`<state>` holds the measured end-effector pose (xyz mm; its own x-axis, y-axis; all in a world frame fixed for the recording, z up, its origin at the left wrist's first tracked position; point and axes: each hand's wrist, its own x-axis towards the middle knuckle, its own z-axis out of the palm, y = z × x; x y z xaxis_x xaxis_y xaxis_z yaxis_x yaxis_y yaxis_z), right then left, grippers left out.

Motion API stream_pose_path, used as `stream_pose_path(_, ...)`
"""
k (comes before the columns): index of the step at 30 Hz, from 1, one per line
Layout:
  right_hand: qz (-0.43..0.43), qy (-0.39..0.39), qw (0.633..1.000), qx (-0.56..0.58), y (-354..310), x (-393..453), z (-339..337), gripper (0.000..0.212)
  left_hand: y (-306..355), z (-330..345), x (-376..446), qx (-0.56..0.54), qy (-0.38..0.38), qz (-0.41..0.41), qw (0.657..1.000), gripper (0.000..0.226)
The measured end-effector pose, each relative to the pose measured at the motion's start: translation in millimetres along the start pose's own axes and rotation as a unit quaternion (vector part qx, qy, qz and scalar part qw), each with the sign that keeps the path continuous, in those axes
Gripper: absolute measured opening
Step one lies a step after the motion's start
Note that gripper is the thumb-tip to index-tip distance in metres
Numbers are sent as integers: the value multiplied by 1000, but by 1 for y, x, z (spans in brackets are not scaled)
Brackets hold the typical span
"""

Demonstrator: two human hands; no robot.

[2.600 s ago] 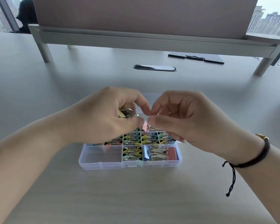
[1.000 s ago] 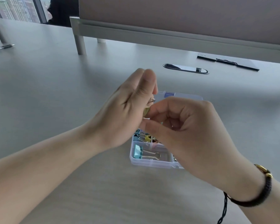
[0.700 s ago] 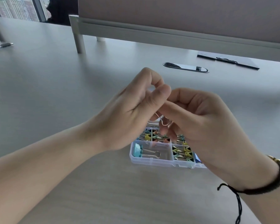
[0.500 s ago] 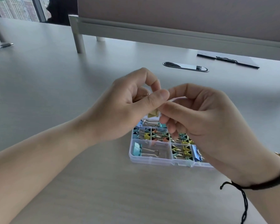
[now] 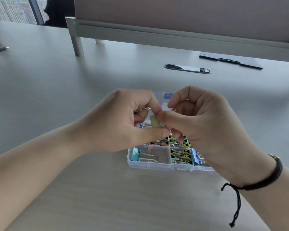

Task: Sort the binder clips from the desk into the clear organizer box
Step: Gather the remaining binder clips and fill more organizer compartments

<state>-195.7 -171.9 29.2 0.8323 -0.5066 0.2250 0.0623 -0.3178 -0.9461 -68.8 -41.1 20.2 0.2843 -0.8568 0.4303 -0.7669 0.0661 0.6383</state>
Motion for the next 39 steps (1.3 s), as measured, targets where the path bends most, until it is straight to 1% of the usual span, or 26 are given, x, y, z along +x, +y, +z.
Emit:
stream_pose_path(3,-37,20,997,-60,1,-1,1,20,1,2,-1,19,-2,-1,1000,24)
stream_pose_path(5,-60,24,996,-62,1,-1,2,21,0,2,0,-9,1,-8,1000,24)
stream_pose_path(7,-69,9,997,-23,0,-1,2,25,1,1,1,-79,12,-15,997,24)
stream_pose_path(10,-54,-32,996,64,-2,0,0,33,3,-1,4,-166,38,-2,985,21)
stream_pose_path(12,-56,-65,990,113,-4,-2,0,36,3,-2,5,-223,56,-18,973,17)
stream_pose_path(13,-60,-74,988,123,-5,-3,0,37,2,-2,6,-251,64,-34,965,15)
stream_pose_path(15,-68,-64,989,116,-4,-3,2,35,3,-2,6,-294,59,-64,952,13)
stream_pose_path(18,-108,-22,992,54,2,-2,5,28,2,1,5,-320,16,-84,943,12)
stream_pose_path(21,-141,7,990,-1,8,-2,6,22,0,3,5,-300,-12,-79,951,14)
stream_pose_path(24,-157,21,987,-25,8,-2,6,19,1,4,3,-306,-33,-67,949,15)
stream_pose_path(26,-165,14,985,-57,3,-2,3,18,2,3,3,-308,-41,-52,949,25)
stream_pose_path(28,-167,-18,978,-123,-1,-3,-3,17,3,-1,3,-298,-34,-57,952,49)
stream_pose_path(29,-162,-40,973,-160,-4,-4,-7,16,4,-4,4,-301,-15,-72,951,59)
stream_pose_path(30,-151,-63,967,-196,-6,-5,-12,14,2,-8,6,-312,16,-91,946,60)
stream_pose_path(33,-109,-124,943,-290,-9,-10,-19,16,-3,-18,10,-363,103,-126,917,32)
stream_pose_path(35,-101,-164,925,-327,-9,-11,-18,12,-4,-22,11,-394,125,-124,902,15)
stream_pose_path(37,-100,-198,908,-356,-7,-12,-16,10,-6,-21,11,-397,127,-125,900,10)
stream_pose_path(39,-95,-217,898,-370,-6,-12,-16,10,-6,-19,10,-382,122,-133,906,14)
